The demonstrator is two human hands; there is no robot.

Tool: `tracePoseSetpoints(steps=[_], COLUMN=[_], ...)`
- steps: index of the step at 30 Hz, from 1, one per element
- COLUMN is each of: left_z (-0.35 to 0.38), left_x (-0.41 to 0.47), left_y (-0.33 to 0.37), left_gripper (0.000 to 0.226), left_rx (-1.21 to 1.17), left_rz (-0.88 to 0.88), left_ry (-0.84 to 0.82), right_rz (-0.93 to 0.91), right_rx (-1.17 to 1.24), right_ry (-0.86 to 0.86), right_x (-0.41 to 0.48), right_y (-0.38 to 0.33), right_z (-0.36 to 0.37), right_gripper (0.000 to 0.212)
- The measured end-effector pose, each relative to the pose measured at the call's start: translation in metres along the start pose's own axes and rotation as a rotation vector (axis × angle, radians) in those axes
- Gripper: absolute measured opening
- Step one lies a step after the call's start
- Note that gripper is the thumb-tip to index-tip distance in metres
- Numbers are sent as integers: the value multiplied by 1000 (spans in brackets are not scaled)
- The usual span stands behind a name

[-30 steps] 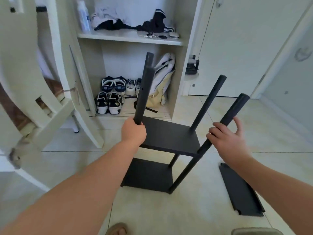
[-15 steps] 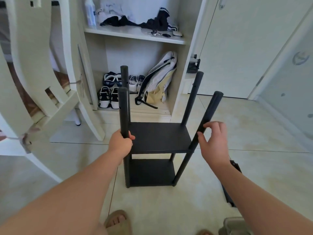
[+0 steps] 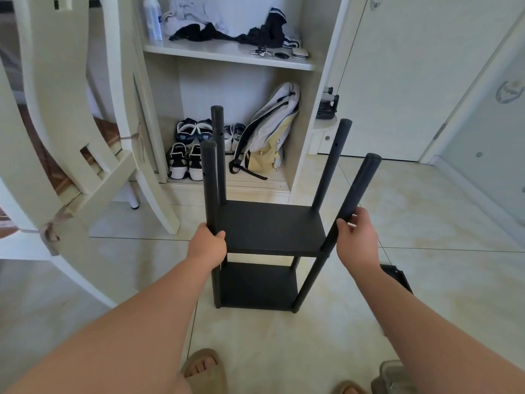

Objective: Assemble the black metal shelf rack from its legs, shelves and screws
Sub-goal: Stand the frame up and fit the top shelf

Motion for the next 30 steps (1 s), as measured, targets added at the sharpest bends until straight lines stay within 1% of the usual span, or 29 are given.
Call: tracePoseSetpoints(steps=[4,6,8,9,10,12,13,14,16,18,22,24,25,28,30], left_z=[2,5,11,16,21,33,43,54,80,105,156,187,203,251,282], left_x=[0,-3,-10,-17,-24,-33,-38,-40,-45,-50,-50,-49,-49,-48,-43], left_y=[-1,-2,-8,-12,-14,-16,-16,-18,-20,-15,6,18,24,32,32], left_gripper=[37,42,50,52,54,56,58,61,64,63,53,41,41,59,62], left_rx=[6,-27,-60,-43,36,340,451,493,484,547,779,836,848,854,877], left_rz=[11,-25,-158,-241,-302,-338,-322,-301,-264,-217,-61,56,117,207,240], left_ry=[0,-6,-49,-100,-168,-351,-455,-554,-723,-820,-835,-823,-822,-827,-831], right_rz=[-6,-1,-1,-3,-5,-16,-19,-19,-1,33,161,240,282,395,441], right_rx=[-37,-40,-36,-39,-54,-124,-171,-223,-324,-430,-726,-790,-814,-883,-907], right_ry=[-17,-35,-69,-92,-115,-161,-184,-207,-265,-320,-369,-393,-400,-421,-434], right_x=[1,-1,-6,-10,-14,-23,-27,-31,-40,-47,-56,-56,-55,-48,-40], right_y=[0,1,5,7,10,16,21,26,40,57,102,129,143,190,224], right_z=[-3,-4,-4,-5,-8,-16,-21,-28,-42,-56,-90,-105,-113,-136,-150], right_gripper=[26,29,33,36,40,47,50,53,58,61,64,65,65,65,64])
Point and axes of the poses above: each hand's wrist, its own x-axis towards the middle knuckle, its own z-axis out of the palm, y = z × x, the point moved 7 cm from there along x, towards the middle knuckle, and after that the axes turned 14 degrees about -y, right-handed, at the moved point
